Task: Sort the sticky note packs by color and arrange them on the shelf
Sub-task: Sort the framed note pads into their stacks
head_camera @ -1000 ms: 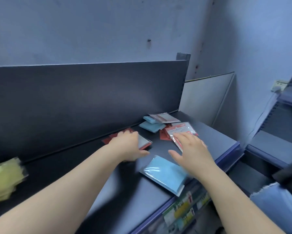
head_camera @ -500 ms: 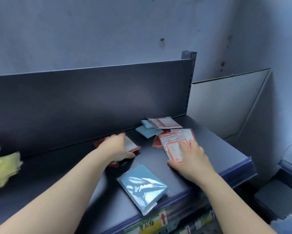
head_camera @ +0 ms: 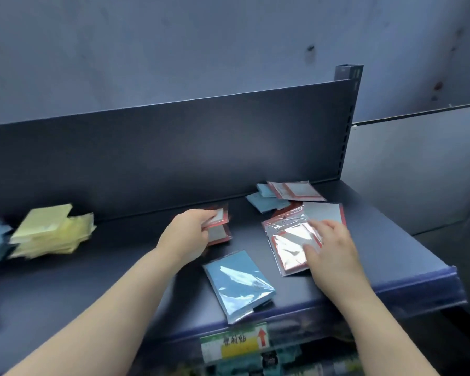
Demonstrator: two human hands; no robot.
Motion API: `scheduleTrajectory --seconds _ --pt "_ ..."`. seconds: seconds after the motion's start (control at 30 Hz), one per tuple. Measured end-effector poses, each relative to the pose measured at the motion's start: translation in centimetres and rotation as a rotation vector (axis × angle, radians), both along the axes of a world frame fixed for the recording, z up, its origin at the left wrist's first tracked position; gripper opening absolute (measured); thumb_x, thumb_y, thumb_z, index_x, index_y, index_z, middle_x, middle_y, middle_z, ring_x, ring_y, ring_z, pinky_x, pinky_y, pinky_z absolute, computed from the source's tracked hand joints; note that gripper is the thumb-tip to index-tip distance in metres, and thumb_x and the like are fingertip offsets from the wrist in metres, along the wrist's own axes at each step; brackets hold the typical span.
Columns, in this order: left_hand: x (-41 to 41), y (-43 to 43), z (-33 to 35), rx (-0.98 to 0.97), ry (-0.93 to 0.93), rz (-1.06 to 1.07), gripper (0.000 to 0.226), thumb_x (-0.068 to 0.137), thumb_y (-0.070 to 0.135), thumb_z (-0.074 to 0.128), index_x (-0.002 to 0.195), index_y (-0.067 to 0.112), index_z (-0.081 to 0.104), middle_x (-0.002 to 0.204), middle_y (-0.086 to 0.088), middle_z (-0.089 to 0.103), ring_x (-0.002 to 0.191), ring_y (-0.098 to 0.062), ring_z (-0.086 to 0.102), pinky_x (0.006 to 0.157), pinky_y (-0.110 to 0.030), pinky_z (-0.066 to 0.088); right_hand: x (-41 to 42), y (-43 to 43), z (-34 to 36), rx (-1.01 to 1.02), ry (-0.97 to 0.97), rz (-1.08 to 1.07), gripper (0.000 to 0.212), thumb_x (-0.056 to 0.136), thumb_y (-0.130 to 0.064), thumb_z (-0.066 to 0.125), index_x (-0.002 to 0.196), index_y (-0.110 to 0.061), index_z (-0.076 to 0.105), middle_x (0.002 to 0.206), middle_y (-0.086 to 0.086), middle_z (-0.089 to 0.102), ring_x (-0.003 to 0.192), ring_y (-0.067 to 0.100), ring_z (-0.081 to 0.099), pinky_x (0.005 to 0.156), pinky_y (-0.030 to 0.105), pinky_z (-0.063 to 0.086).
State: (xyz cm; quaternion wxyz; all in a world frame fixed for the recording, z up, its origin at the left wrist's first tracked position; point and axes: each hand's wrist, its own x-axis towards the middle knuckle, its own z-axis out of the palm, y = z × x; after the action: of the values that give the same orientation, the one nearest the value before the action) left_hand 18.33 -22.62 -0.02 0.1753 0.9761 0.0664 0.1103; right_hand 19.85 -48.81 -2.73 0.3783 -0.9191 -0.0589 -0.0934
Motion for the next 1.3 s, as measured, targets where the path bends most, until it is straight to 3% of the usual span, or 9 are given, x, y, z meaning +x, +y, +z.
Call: scheduleTrajectory --seconds 0.1,0.23,0.37,0.43,0.57,0.77,0.87,1.0,1.3 --pt "-2.3 0.5 -0.2 -0.007 -0.133 0.011 0.057 0.079 -0.002 0.045 0.125 0.027 0.063 0.127 0.009 0.06 0.115 -0.018 0.055 0.095 -0.023 0.042 0.1 -0.8 0.7 0.221 0.07 0.015 0.034 0.088 -0.009 0.057 0.118 -0.025 0.062 0.111 -0.003 0.065 0.099 0.017 0.059 0.087 0.029 0.045" --pt "-6.1 1.1 -0.6 -0.015 -0.276 0.026 0.054 0.078 -0.01 0.053 0.124 0.016 0.063 0.131 0.0 0.059 0.123 -0.021 0.052 0.104 -0.022 0.033 -0.3 1.0 1.0 0.522 0.053 0.085 0.024 0.091 -0.009 0.057 0.09 -0.031 0.067 0.09 -0.009 0.071 0.085 0.014 0.066 0.07 0.029 0.052" --pt "-10.4 2.5 -1.5 -0.1 -0.335 0.113 0.052 0.077 -0.008 0.053 0.123 0.015 0.062 0.126 0.001 0.062 0.117 -0.021 0.056 0.1 -0.022 0.037 -1.9 4.8 1.5 0.641 -0.025 0.149 0.025 0.095 -0.012 0.054 0.089 -0.033 0.065 0.095 -0.008 0.069 0.093 0.017 0.065 0.065 0.02 0.05" --pt "-12.7 3.8 -1.7 -0.109 -0.339 0.15 0.049 0.074 0.002 0.048 0.119 0.014 0.064 0.123 0.001 0.063 0.114 -0.021 0.057 0.097 -0.018 0.037 -3.1 6.7 2.1 0.666 -0.073 0.15 0.023 0.096 -0.013 0.052 0.095 -0.032 0.064 0.102 -0.004 0.067 0.099 0.017 0.062 0.067 0.016 0.049" --pt "-17.6 7.2 -1.7 -0.146 -0.356 0.233 0.052 0.068 0.005 0.043 0.114 0.014 0.066 0.122 0.001 0.064 0.114 -0.016 0.055 0.097 -0.009 0.031 -6.2 11.6 3.3 0.716 -0.126 0.201 0.027 0.096 -0.01 0.051 0.097 -0.032 0.066 0.108 0.0 0.066 0.102 0.016 0.061 0.08 0.023 0.051" --pt "-26.0 13.6 -1.6 -0.12 -0.368 0.27 0.058 0.07 -0.011 0.051 0.121 0.013 0.063 0.132 0.001 0.057 0.127 -0.012 0.047 0.111 -0.016 0.024 -13.3 20.7 3.3 0.766 0.054 0.363 0.026 0.096 -0.009 0.051 0.092 -0.028 0.068 0.1 -0.007 0.068 0.098 0.014 0.063 0.079 0.025 0.052" --pt "-30.5 17.0 -1.6 -0.094 -0.395 0.305 0.055 0.071 -0.003 0.047 0.121 0.013 0.064 0.131 0.002 0.058 0.127 -0.012 0.048 0.111 -0.019 0.026 -17.2 25.2 3.2 0.756 0.117 0.425 0.027 0.097 -0.01 0.049 0.091 -0.029 0.067 0.099 -0.01 0.067 0.097 0.008 0.062 0.08 0.026 0.053" --pt "-36.9 22.2 -2.2 -0.1 -0.428 0.387 0.055 0.066 0.0 0.044 0.116 0.013 0.066 0.127 0.002 0.061 0.122 -0.011 0.051 0.108 -0.011 0.025 -21.8 31.2 3.1 0.793 0.164 0.478 0.026 0.096 -0.008 0.05 0.093 -0.027 0.068 0.1 -0.005 0.069 0.098 0.013 0.065 0.079 0.026 0.056" --pt "-45.5 30.0 -3.0 -0.139 -0.441 0.518 0.059 0.064 -0.018 0.056 0.113 0.014 0.066 0.121 0.017 0.05 0.117 -0.003 0.046 0.1 0.002 0.019 -28.7 41.0 2.9 0.741 0.237 0.558 0.032 0.095 -0.002 0.048 0.096 -0.03 0.065 0.103 -0.005 0.069 0.096 0.013 0.067 0.073 0.029 0.058"
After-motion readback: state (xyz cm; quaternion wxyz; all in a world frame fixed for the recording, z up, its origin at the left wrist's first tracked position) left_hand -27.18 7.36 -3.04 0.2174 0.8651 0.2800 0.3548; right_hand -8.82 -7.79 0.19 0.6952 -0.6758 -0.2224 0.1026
